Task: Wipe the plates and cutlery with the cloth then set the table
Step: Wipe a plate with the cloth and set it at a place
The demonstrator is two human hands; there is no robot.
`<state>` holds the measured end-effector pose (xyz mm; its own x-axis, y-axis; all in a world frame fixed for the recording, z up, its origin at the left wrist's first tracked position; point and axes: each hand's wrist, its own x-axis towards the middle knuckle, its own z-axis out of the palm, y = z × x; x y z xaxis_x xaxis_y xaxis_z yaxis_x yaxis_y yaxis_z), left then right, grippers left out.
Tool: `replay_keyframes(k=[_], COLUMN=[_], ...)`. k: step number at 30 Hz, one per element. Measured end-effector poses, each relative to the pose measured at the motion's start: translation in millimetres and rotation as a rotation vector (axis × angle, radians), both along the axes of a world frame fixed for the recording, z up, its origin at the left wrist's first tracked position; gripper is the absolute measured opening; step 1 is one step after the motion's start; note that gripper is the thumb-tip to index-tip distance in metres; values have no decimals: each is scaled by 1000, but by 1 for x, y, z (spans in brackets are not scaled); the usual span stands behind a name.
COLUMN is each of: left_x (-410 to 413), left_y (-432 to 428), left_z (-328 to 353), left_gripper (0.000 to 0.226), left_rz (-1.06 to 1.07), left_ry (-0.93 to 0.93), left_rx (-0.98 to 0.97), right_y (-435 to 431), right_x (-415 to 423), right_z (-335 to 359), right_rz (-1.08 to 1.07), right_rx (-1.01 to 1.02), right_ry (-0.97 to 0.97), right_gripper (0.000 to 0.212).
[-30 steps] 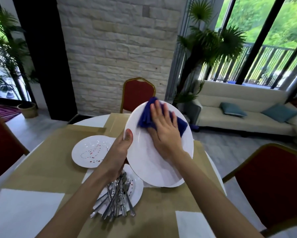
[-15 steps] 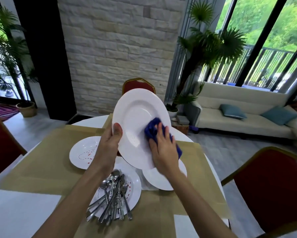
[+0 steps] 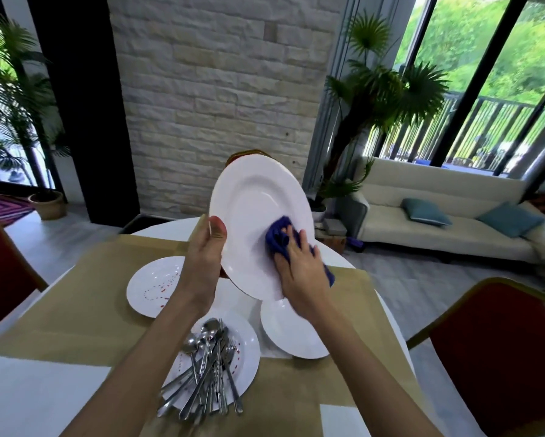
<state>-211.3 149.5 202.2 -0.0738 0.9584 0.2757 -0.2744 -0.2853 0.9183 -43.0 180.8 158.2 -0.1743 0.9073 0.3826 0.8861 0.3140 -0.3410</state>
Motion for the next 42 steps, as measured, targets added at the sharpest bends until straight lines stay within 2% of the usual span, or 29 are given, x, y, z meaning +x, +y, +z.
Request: replay_keyframes(k=[2,5,8,9,11,14,15,16,17,19,20,22,23,25,29,30,31,32,34,37,40,42], left_x=[-2,-2,-1,-2,-7,-21,-25,-27,-26,-21,-17,-4,3,13,18,16,16,16,17,23,29,31], left_y=[6,20,26,26,26,30,31,30,26,19,16,9,6,5,10,11,11,12,18,33,48,60], left_z=[10,21,24,26,27,21,13,6,0,-4,-5,-3,-1,4,13,14,15,14,8,-3,-21,-36], left_gripper=[29,33,48,55,61,64,71,73,66,39,30,22,21,26,26,26,26,25,24,21,21,23], left_rz=[28,59,6,-53,-99,102,121,102,57,-36,-66,-79,-75,-63,-45,-45,-36,-14,38,66,58,1], left_ry=[-27,8,1,-22,-35,-14,-15,-22,-37,-67,-85,-121,-124,-106,-125,-150,-171,-183,-214,-228,-19,187], left_rx=[-18,-81,-150,-148,-119,-120,-140,-136,-127,-93,-72,-39,-30,-16,8,7,4,7,20,34,48,61], right_y=[-18,-20,-10,-8,-10,-10,-10,-9,-7,3,9,17,18,16,8,13,19,27,37,44,44,45], right_x=[-12,-16,-13,-11,0,20,27,34,38,43,45,45,42,28,-8,-8,-3,5,18,12,-5,-9], right_z=[-6,8,16,18,28,63,73,80,83,84,83,83,85,90,97,96,94,91,82,44,7,5], right_rz=[228,438,352,293,198,154,168,175,152,-43,-184,-382,-408,-304,205,257,252,211,38,-287,-366,-308], right_rx=[-30,13,260,319,352,207,176,165,158,151,168,197,201,240,428,439,452,454,347,-205,-661,-891], right_ry=[75,64,-44,-12,235,899,1038,1122,1188,1242,1202,1060,996,824,128,45,48,144,570,1209,1516,1711], right_gripper=[70,48,37,34,24,24,25,25,23,11,9,28,34,40,47,48,48,46,44,49,43,45])
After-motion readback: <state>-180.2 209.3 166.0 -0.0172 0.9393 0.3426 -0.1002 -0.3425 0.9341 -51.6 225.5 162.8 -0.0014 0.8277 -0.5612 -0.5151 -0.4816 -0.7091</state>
